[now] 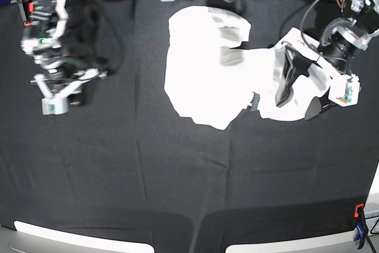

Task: Layout the t-shirt on the table in an organized manner, then fold the t-shirt properly
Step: 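Lower both grippers onto the crumpled white t-shirt and grasp its edges, then pull the shirt apart with both grippers to spread it, then grasp the shirt with the left gripper and lift it high, then swing the lifted shirt across and lay it down with the left gripper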

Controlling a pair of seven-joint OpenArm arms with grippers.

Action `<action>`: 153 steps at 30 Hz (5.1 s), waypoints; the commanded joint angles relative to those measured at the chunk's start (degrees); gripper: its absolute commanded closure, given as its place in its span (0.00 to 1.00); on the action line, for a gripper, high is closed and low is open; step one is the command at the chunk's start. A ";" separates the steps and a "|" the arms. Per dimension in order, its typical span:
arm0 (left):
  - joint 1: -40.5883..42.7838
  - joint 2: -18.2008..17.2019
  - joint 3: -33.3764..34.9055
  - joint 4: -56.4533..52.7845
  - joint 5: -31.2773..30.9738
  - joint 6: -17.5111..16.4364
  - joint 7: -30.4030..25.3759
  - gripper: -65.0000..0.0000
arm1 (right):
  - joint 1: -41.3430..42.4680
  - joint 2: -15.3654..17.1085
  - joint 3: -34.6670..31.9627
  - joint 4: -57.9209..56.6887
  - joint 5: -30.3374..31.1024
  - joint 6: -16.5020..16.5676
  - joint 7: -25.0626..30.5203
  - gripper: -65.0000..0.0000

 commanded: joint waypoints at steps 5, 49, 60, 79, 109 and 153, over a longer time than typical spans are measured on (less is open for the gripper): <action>-0.31 -0.33 -0.26 1.01 -0.76 0.04 1.38 0.41 | 0.46 0.26 -3.45 1.14 6.25 8.24 -1.16 1.00; -0.31 -0.33 -0.24 1.01 -4.42 0.04 1.46 0.41 | 0.46 8.48 0.52 1.11 -11.28 1.33 -3.50 1.00; -4.04 -0.33 11.32 -5.38 -7.56 6.19 5.51 0.41 | 0.48 8.46 2.51 1.11 2.12 1.33 -1.49 0.49; -31.39 -0.17 18.64 -48.15 -16.74 4.39 15.04 0.41 | 0.46 8.44 2.56 1.14 5.79 1.46 -4.76 0.49; -42.16 0.24 18.47 -49.55 -8.20 -2.97 20.96 1.00 | 0.46 8.15 2.56 1.14 6.21 1.49 -5.25 0.49; -68.04 -27.67 18.49 -30.27 -4.00 9.79 23.41 1.00 | 0.61 7.87 2.56 1.14 8.11 1.46 -5.60 0.49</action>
